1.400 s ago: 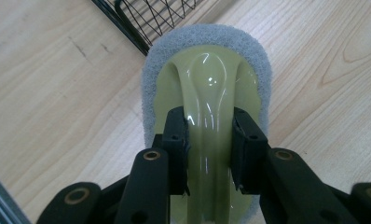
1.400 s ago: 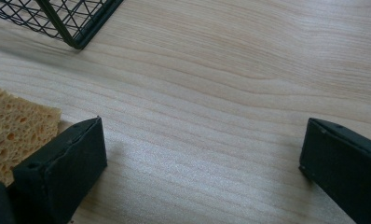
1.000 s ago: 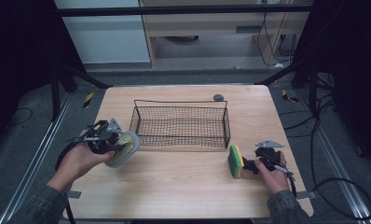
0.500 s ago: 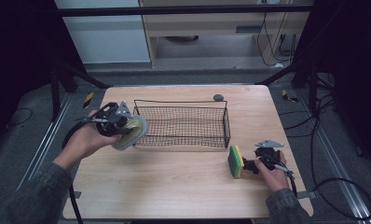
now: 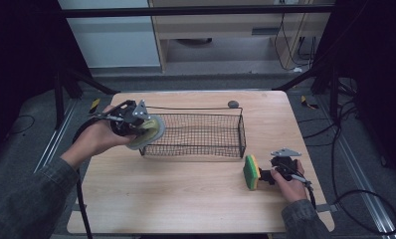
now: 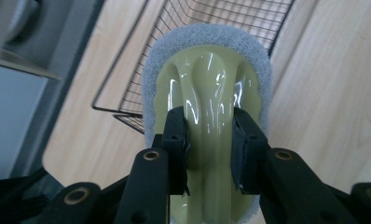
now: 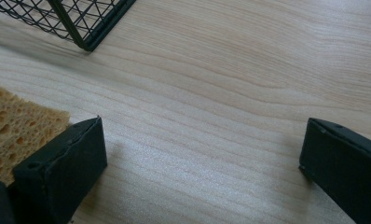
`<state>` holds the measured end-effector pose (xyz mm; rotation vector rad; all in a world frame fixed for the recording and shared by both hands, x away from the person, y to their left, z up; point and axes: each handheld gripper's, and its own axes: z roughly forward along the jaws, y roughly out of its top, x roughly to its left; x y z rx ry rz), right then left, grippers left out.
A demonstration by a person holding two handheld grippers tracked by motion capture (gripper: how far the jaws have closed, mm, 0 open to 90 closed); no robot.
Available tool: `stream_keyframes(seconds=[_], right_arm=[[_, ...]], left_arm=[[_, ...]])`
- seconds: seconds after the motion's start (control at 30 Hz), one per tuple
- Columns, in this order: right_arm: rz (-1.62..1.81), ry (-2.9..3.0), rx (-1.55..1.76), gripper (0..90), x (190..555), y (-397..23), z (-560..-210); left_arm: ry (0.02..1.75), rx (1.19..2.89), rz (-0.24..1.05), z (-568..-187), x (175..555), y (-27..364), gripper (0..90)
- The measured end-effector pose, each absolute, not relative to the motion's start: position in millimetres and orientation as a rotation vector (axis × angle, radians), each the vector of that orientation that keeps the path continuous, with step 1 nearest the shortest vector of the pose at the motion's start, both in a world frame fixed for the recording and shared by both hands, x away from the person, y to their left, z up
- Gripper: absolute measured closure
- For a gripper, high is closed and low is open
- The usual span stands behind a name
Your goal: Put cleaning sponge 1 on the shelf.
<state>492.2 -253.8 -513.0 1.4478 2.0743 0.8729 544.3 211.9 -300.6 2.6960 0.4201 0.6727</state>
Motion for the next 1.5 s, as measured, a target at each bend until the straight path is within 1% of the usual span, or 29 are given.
stream_keyframes(seconds=[0.07,0.1,0.17,0.2,0.27,0.47,0.67,1.2,1.5], right_arm=[[0.88,2.075,1.448,0.8,491,-253,-513],[0.884,2.075,1.449,0.8,491,-253,-513],[0.883,2.081,1.442,0.8,490,-254,-513],[0.885,2.082,1.441,0.8,489,-254,-513],[0.884,2.08,1.447,0.9,488,-253,-513],[0.882,2.08,1.442,0.8,487,-254,-513],[0.882,2.079,1.441,0.8,485,-254,-513],[0.885,2.078,1.453,0.4,487,-257,-513],[0.883,2.077,1.45,0.5,487,-257,-513]], left_arm=[[0.43,2.671,0.713,-298,547,210,69.9],[0.43,2.671,0.713,-298,547,210,69.9],[0.414,2.672,0.767,-295,549,205,69.9],[0.395,2.676,0.82,-294,550,200,69.9],[0.371,2.682,0.863,-293,550,195,69.9],[0.299,2.696,0.928,-290,552,186,69.9],[0.265,2.725,0.949,-292,559,179,69.9],[0.243,2.705,0.958,-299,579,173,69.9],[0.194,2.732,0.954,-304,578,170,69.9]])
